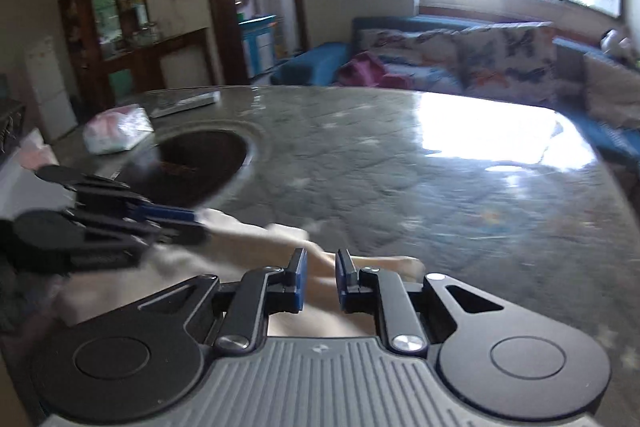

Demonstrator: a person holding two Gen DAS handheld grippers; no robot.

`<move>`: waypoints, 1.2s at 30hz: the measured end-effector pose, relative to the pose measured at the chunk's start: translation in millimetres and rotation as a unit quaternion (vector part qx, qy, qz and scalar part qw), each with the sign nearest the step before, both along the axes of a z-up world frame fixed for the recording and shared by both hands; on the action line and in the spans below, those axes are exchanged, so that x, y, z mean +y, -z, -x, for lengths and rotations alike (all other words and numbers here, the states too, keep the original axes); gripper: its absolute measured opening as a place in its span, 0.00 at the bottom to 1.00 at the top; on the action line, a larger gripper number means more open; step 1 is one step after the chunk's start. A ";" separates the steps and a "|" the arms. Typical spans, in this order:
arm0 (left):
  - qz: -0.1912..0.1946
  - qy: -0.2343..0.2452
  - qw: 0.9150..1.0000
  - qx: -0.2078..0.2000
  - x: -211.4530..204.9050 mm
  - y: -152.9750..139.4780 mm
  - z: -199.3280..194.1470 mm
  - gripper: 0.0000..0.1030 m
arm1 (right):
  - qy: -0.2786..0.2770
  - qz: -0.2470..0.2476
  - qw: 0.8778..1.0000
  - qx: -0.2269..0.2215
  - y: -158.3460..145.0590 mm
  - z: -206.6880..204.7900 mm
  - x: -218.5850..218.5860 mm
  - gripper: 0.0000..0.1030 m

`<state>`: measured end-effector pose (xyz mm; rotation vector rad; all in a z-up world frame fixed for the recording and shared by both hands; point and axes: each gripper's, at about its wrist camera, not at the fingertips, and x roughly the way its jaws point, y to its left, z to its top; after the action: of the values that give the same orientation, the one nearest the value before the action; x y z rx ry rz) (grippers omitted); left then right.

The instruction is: Fold clothes

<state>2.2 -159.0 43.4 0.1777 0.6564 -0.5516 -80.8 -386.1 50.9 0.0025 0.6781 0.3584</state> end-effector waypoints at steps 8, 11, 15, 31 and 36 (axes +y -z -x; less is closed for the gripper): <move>0.002 -0.012 1.000 0.017 -4.4 7.5 -12.7 0.17 | 0.002 0.016 1.000 0.024 20.8 -28.5 18.2 0.13; 0.007 -0.015 1.000 0.019 -4.0 5.5 -13.1 0.17 | 0.000 0.023 1.000 0.017 15.5 -23.5 18.9 0.14; 0.011 -0.016 1.000 0.018 -2.2 3.4 -11.7 0.17 | -0.015 0.032 0.999 0.005 8.3 -11.2 21.4 0.14; 0.038 -0.019 0.999 0.013 37.6 -12.0 59.9 0.17 | -0.048 0.029 0.998 -0.012 -4.4 37.1 18.2 0.15; 0.046 -0.036 0.998 0.016 47.8 -7.6 72.4 0.17 | -0.053 0.029 0.998 -0.022 1.3 59.7 17.4 0.15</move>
<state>-70.1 -111.2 51.0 0.0589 0.6653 -0.5158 -140.5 -368.7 49.6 -0.0961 0.6460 0.4398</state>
